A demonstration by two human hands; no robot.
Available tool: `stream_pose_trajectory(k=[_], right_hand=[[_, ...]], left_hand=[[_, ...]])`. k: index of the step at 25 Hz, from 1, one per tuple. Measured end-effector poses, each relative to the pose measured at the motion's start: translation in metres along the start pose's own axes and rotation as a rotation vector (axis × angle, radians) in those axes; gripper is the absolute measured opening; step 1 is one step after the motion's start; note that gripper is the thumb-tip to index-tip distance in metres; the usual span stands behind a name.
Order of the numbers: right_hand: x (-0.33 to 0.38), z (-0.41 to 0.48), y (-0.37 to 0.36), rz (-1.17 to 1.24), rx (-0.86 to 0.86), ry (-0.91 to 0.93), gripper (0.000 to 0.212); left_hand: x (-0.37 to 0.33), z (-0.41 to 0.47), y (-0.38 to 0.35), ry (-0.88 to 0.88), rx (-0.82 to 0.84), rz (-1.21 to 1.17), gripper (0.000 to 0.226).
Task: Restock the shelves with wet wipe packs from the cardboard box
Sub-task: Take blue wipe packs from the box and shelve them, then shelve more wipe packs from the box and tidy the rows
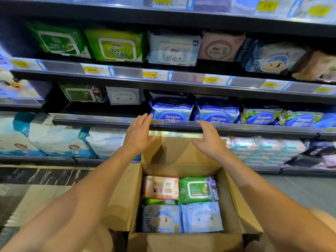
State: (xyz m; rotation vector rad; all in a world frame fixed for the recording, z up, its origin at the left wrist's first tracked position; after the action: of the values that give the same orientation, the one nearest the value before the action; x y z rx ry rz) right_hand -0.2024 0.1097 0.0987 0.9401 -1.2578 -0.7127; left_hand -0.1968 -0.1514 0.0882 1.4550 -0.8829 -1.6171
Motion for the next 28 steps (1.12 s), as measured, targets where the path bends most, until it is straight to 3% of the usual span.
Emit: stream_pose_trajectory(k=[9,16,28], right_hand=[[-0.024,-0.085,-0.031,-0.174,0.209,0.082,0.081],[-0.052,-0.137,-0.081,-0.358,0.408,0.134,0.086],[-0.132,-0.196,-0.159,-0.588,0.697,0.119,0.088]], left_hand=[[-0.019,-0.105,-0.046,-0.269,0.254,0.163,0.088],[-0.013,-0.15,-0.107,-0.317,0.561,0.282,0.088],[-0.02,-0.171,-0.201,-0.328,0.861,0.378,0.09]])
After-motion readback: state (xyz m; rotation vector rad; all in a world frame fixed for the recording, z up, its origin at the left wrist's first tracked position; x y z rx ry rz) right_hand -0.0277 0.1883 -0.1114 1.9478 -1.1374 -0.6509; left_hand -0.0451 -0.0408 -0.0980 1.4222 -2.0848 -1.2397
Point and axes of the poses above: each hand's wrist, its own z-axis towards the middle knuckle, its own y-axis out of the back of the hand, x = y × z, the point moved 8 cm from there along z, towards the middle knuckle, and after that the axes turned 6 degrees about -z, right-handed, at the moved point
